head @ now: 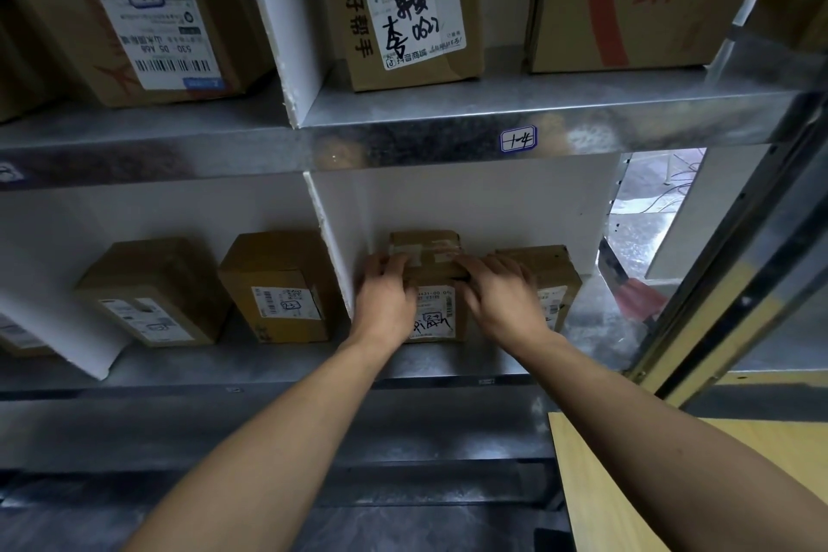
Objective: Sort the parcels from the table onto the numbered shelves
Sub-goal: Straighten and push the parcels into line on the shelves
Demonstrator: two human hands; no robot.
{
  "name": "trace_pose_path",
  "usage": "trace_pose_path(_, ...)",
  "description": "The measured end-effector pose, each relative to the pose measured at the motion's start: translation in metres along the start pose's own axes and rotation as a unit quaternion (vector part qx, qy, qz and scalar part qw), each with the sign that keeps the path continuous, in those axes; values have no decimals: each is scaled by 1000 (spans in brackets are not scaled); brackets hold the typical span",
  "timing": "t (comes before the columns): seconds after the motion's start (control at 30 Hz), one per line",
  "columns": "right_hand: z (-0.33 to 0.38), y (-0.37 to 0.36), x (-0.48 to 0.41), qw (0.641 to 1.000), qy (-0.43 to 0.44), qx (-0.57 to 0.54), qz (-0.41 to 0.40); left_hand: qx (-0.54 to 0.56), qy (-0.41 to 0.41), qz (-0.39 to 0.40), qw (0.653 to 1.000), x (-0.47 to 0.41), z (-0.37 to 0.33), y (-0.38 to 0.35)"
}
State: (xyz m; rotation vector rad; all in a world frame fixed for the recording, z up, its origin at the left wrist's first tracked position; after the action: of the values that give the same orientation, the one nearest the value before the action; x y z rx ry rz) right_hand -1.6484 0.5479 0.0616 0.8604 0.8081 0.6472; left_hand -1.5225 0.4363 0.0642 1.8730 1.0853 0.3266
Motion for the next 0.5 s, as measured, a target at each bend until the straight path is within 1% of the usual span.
trace_pose_path(0.1, -1, 3, -1, 1000, 5, 4, -5, 1, 2, -2, 1000, 1, -2, 1)
trace_pose_path(0.2, -3, 9, 0, 1000, 7, 5, -19, 4, -20, -11, 1000, 2, -9, 2)
trace_pose_path(0.33, -23, 25, 2, 999, -8, 8, -52, 29, -100, -49, 993, 3, -32, 6)
trace_pose_path(0.4, -35, 34, 5, 997, -19, 22, -67, 57, -148, -52, 986, 6, -51, 4)
trace_pose_path(0.5, -57, 45, 9, 996, -43, 24, -79, 69, -206, -54, 975, 9, -79, -4)
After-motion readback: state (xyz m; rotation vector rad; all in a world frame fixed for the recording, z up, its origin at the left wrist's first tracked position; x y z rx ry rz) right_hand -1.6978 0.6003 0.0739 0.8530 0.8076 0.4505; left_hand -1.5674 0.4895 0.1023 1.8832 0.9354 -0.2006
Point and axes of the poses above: each hand's wrist, its own x-axis away from the middle knuckle, its own y-axis out of the back of the hand, z = x × y, the point moved 8 cm from there along -x, towards the middle knuckle, and after that the axes turned 3 degrees about -z, right-handed, at the moved point
